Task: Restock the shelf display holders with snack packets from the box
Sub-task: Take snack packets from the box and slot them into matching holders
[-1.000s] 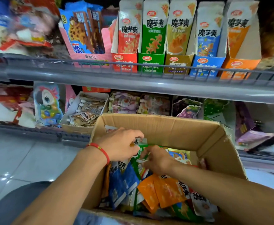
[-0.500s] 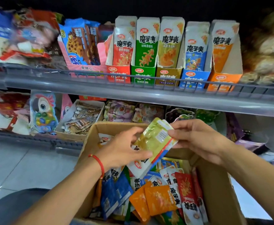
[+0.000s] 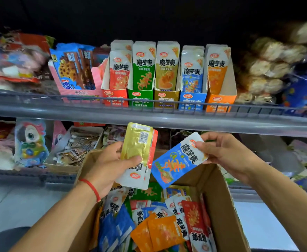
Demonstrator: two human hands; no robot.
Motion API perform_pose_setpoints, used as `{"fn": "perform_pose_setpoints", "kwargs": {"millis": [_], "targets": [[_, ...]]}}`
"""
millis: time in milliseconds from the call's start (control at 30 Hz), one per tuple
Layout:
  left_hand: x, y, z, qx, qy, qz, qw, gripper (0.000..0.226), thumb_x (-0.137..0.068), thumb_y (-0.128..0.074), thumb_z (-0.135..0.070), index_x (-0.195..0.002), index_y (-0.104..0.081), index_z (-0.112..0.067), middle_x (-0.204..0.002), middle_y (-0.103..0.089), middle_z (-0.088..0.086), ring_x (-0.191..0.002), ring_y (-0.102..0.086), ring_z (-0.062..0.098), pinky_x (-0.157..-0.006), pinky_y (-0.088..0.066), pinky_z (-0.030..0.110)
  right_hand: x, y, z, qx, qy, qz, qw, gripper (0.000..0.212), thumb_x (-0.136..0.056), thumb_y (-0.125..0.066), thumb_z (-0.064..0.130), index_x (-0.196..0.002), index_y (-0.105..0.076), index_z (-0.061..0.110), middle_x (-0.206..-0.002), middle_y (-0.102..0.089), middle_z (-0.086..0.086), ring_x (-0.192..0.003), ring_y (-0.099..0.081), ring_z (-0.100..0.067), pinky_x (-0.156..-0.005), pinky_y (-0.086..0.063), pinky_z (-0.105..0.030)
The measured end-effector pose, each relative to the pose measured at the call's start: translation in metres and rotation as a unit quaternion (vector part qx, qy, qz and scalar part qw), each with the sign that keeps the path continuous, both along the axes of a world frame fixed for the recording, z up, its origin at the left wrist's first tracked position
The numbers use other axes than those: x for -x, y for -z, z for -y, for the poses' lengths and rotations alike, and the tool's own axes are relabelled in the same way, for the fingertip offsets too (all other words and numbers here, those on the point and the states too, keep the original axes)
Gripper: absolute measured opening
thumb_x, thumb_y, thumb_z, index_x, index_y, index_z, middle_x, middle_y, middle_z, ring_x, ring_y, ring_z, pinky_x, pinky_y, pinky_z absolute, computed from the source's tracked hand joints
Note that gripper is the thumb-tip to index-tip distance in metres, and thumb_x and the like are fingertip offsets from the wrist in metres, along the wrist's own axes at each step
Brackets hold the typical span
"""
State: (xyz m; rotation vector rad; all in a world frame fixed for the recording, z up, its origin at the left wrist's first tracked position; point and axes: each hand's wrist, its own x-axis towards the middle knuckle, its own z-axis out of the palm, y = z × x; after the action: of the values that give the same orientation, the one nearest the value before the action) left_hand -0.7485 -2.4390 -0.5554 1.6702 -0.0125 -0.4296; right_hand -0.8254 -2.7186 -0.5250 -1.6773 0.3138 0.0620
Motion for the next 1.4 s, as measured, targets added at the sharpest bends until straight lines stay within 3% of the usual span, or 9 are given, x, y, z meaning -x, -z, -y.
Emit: {"fn": "perform_pose_setpoints", "kwargs": {"millis": [433, 533, 667, 833, 1000, 1133, 1233, 1333, 1400], "targets": [[0.001, -0.004, -0.001, -0.019, -0.003, 0.031, 0.999, 0.028, -0.084, -0.079, -0.005, -0.105, -0.067, -0.019, -0.089, -0.08, 0.001, -0.081, -0.077, 0.021, -0.074, -0.062, 0.044, 0.008, -0.036, 0.0, 0.095, 0.104, 0.148, 0.979, 0.011, -0.097, -0.067, 0.014, -0.102, -0.071, 0.005, -0.086, -0.079, -0.011, -0.071, -0.074, -0.017, -0.063, -0.057, -0.029], [0.0, -0.006, -0.003, -0.015, -0.007, 0.033, 0.999, 0.026, -0.085, -0.079, -0.005, -0.104, -0.068, -0.019, -0.087, -0.08, -0.001, -0.078, -0.077, 0.019, -0.067, -0.059, 0.038, -0.01, -0.082, 0.011, 0.204, 0.169, 0.262, 0.928, 0.01, -0.094, -0.074, 0.022, -0.098, -0.075, 0.013, -0.085, -0.08, 0.004, -0.075, -0.075, -0.01, -0.068, -0.059, -0.028], [-0.002, -0.01, -0.004, -0.008, -0.003, 0.032, 0.999, 0.025, -0.085, -0.078, -0.006, -0.103, -0.068, -0.018, -0.088, -0.08, 0.001, -0.079, -0.077, 0.021, -0.073, -0.062, 0.044, -0.052, -0.148, 0.029, 0.326, 0.242, 0.342, 0.848, 0.019, -0.094, -0.072, 0.036, -0.102, -0.073, 0.019, -0.086, -0.076, 0.008, -0.079, -0.074, -0.007, -0.069, -0.062, -0.033], [-0.004, -0.016, -0.004, 0.0, -0.008, 0.033, 0.999, 0.023, -0.084, -0.078, -0.004, -0.099, -0.068, -0.019, -0.084, -0.079, 0.002, -0.072, -0.076, 0.02, -0.061, -0.058, 0.033, -0.117, -0.174, 0.041, 0.477, 0.219, 0.277, 0.805, 0.029, -0.093, -0.071, 0.042, -0.11, -0.073, 0.019, -0.099, -0.074, 0.004, -0.093, -0.07, -0.011, -0.078, -0.06, -0.033], [-0.004, -0.022, -0.006, 0.013, -0.006, 0.034, 0.999, 0.02, -0.086, -0.077, -0.006, -0.098, -0.067, -0.018, -0.074, -0.077, -0.007, -0.061, -0.074, 0.012, -0.045, -0.052, 0.02, -0.158, -0.16, 0.039, 0.569, 0.063, 0.153, 0.806, 0.027, -0.092, -0.074, 0.037, -0.114, -0.071, 0.021, -0.114, -0.07, -0.002, -0.113, -0.063, -0.023, -0.093, -0.055, -0.042], [-0.006, -0.025, -0.007, 0.019, 0.001, 0.031, 0.999, 0.02, -0.086, -0.077, -0.008, -0.099, -0.067, -0.02, -0.076, -0.077, -0.009, -0.063, -0.074, 0.011, -0.045, -0.052, 0.021, -0.175, -0.142, 0.042, 0.589, 0.067, 0.14, 0.793, 0.036, -0.091, -0.075, 0.038, -0.122, -0.069, 0.022, -0.125, -0.067, -0.004, -0.118, -0.06, -0.024, -0.096, -0.054, -0.044], [-0.007, -0.027, -0.007, 0.028, 0.006, 0.026, 0.999, 0.02, -0.088, -0.075, -0.007, -0.1, -0.067, -0.021, -0.077, -0.077, -0.009, -0.064, -0.074, 0.011, -0.046, -0.053, 0.02, -0.176, -0.136, 0.045, 0.624, 0.093, 0.186, 0.753, 0.032, -0.092, -0.073, 0.037, -0.122, -0.068, 0.027, -0.121, -0.067, -0.001, -0.111, -0.062, -0.021, -0.092, -0.056, -0.047], [-0.007, -0.03, -0.008, 0.049, 0.009, 0.015, 0.999, 0.023, -0.09, -0.073, -0.003, -0.105, -0.068, -0.021, -0.085, -0.08, 0.0, -0.074, -0.077, 0.019, -0.06, -0.061, 0.034, -0.157, -0.134, 0.029, 0.625, 0.095, 0.265, 0.728, 0.024, -0.097, -0.067, 0.028, -0.12, -0.068, 0.023, -0.118, -0.067, 0.0, -0.101, -0.064, -0.015, -0.086, -0.059, -0.042], [-0.006, -0.032, -0.009, 0.071, 0.01, 0.01, 0.997, 0.027, -0.09, -0.072, -0.001, -0.107, -0.069, -0.022, -0.091, -0.08, 0.003, -0.082, -0.077, 0.024, -0.075, -0.063, 0.047, -0.134, -0.128, 0.003, 0.59, 0.068, 0.301, 0.746, 0.02, -0.1, -0.062, 0.023, -0.117, -0.071, 0.019, -0.11, -0.07, 0.003, -0.091, -0.065, -0.009, -0.081, -0.059, -0.031]]}}
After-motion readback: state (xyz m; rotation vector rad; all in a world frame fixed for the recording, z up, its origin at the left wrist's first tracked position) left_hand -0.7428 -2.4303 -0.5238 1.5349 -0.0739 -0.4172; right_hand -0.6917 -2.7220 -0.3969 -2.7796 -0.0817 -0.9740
